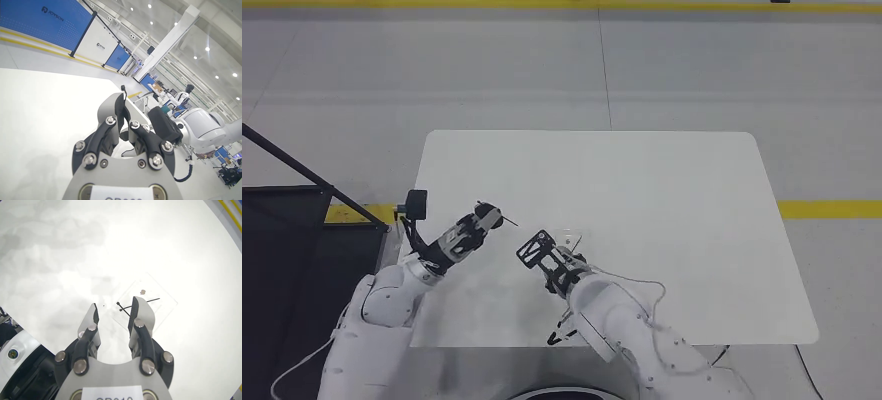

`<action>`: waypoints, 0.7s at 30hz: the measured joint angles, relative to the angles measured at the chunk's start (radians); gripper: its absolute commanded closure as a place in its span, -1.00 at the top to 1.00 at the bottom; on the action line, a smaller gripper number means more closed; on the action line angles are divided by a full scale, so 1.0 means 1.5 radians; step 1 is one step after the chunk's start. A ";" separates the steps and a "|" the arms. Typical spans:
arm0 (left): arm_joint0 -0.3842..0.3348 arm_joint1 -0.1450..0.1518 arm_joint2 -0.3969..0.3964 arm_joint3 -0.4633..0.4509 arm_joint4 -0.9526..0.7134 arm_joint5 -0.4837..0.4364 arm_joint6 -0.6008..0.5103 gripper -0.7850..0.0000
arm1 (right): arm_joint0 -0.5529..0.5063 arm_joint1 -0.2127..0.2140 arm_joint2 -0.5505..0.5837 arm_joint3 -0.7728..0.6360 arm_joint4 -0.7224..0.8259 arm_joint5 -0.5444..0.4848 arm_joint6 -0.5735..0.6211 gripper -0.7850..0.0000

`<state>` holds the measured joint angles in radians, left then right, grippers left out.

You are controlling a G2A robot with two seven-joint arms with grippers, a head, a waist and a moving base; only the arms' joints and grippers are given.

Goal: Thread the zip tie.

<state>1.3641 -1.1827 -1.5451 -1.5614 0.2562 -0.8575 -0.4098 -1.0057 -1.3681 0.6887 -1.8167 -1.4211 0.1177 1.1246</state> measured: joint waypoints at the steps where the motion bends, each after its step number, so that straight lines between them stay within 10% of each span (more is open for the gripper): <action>1: -0.001 0.000 0.001 0.001 0.000 0.000 0.001 -1.00 | 0.004 -0.002 -0.002 0.005 0.000 0.000 0.006 -0.06; 21: -0.005 0.009 0.012 0.005 0.004 0.003 0.015 -1.00 | 0.040 -0.040 -0.005 0.076 -0.006 0.005 0.039 -0.26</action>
<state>1.3572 -1.1690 -1.5268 -1.5546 0.2618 -0.8530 -0.3869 -0.9457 -1.4275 0.6805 -1.7034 -1.4293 0.1253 1.1837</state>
